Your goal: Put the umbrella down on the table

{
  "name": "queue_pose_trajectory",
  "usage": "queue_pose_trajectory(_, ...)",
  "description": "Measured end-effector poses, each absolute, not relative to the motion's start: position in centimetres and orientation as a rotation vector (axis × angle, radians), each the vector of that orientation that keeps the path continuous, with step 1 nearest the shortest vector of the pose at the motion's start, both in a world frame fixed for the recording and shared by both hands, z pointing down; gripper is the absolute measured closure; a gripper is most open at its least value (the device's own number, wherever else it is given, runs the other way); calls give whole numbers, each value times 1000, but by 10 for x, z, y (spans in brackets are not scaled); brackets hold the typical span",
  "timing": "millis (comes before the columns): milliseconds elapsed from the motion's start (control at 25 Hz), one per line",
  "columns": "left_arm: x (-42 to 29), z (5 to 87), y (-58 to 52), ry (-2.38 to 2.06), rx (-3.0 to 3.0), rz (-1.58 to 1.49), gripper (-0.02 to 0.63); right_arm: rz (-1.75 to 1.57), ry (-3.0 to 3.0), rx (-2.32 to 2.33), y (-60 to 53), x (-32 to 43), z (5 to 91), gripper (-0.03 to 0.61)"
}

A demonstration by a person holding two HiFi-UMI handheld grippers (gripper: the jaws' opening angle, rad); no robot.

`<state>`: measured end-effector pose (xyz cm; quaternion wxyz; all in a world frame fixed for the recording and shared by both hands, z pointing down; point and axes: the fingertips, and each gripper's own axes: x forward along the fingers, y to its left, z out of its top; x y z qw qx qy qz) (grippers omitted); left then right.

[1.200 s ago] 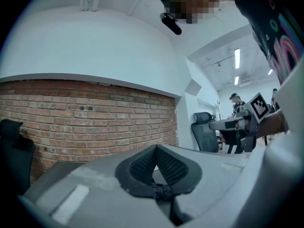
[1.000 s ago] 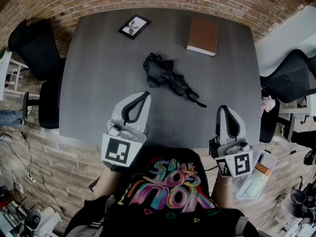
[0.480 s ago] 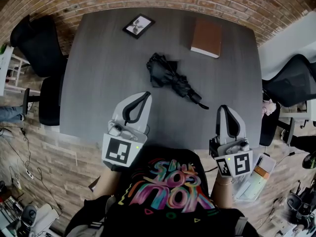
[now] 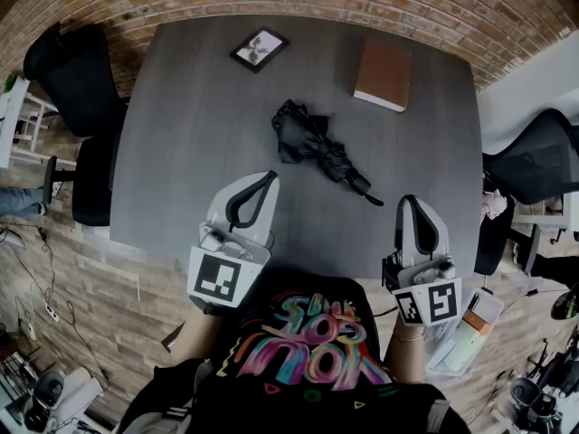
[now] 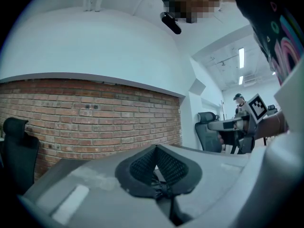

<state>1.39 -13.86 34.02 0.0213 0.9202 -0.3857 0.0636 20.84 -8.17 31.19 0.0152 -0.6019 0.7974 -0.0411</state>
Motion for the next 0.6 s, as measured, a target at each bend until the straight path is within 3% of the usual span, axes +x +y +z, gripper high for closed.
queue_pose_trajectory(600,1,346,-139,-1237,2814,219,615,-152,2537,-1817,-96,193,319,578)
